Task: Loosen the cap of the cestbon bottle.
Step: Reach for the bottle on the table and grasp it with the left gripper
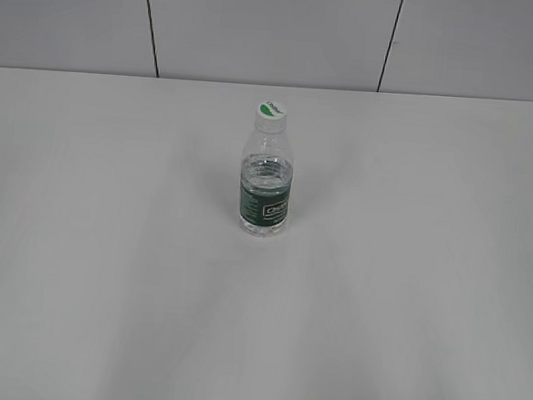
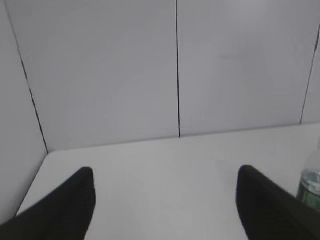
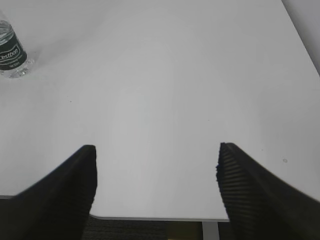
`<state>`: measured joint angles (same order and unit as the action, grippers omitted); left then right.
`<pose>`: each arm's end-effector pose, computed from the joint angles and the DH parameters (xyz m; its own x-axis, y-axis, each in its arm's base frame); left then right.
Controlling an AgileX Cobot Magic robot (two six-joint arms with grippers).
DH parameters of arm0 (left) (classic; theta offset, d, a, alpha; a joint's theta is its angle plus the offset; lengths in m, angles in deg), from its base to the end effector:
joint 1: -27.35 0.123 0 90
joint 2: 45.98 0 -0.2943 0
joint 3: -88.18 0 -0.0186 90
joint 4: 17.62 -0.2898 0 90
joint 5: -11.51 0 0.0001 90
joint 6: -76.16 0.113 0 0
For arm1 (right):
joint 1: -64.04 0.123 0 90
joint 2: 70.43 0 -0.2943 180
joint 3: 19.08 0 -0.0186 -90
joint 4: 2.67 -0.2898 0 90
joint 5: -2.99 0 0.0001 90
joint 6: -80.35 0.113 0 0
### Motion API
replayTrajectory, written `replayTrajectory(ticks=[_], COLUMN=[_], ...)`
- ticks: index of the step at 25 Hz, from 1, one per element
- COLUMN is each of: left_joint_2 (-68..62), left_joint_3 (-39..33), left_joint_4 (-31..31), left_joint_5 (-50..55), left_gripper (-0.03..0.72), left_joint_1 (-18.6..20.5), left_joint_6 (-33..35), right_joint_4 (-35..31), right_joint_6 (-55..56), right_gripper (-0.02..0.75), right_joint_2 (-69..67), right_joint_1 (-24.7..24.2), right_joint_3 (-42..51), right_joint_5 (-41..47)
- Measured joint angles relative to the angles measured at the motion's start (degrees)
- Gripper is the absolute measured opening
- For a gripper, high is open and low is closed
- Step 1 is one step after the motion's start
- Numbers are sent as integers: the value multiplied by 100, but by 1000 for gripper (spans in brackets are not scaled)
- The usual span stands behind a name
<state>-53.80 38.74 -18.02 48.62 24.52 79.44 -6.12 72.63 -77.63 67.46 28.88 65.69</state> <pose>0.0548 -0.0022 0.3267 -0.0731 0.0665 -0.9951 0.0499 0.9968 0.0629 0.0346 0.0081 0.2880 -0.4517 -0.1339 -0.8820 -0.1560 0.9853 -0.0697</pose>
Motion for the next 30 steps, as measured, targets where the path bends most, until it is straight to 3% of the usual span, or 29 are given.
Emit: replayTrajectory(ticks=[10,15,26,30], left_joint_2=[-1600,-2859,-5966,-6762], left_joint_3=[-958,-1027,-1027,-1027], left_joint_4=[0,0,-50,-97], left_joint_5=[-2972,-3970,-7610,-8368], left_gripper=[527,527,527,527], left_joint_1=[0,0,0,0], left_joint_6=[0,0,0,0], right_joint_4=[0,0,0,0], right_joint_6=[0,0,0,0], right_gripper=[569,569,569,569], right_joint_2=[0,0,0,0], right_joint_1=[0,0,0,0], right_joint_3=[0,0,0,0], right_joint_5=[0,0,0,0])
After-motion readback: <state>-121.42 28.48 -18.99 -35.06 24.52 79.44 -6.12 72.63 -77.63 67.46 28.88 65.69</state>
